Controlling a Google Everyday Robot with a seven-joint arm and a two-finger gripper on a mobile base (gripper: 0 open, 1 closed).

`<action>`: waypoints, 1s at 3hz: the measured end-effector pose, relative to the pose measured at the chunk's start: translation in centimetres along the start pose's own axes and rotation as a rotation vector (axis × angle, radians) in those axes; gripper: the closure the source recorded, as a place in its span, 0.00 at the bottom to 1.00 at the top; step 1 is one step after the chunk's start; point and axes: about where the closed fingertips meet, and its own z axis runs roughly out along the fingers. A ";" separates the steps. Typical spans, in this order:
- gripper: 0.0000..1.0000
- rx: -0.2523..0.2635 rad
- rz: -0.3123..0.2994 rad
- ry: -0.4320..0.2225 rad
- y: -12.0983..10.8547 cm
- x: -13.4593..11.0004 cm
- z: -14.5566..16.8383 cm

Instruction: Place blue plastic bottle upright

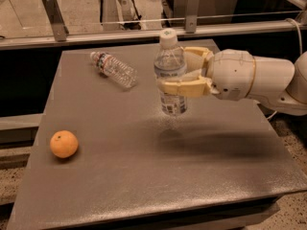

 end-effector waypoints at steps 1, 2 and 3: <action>1.00 -0.049 0.021 -0.036 0.6 1.4 0.4; 1.00 -0.095 0.043 -0.044 1.1 3.0 0.6; 0.83 -0.146 0.067 -0.035 1.7 4.2 0.8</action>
Offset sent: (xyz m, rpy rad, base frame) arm -0.0009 0.0039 -0.0528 0.0320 0.0664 0.1484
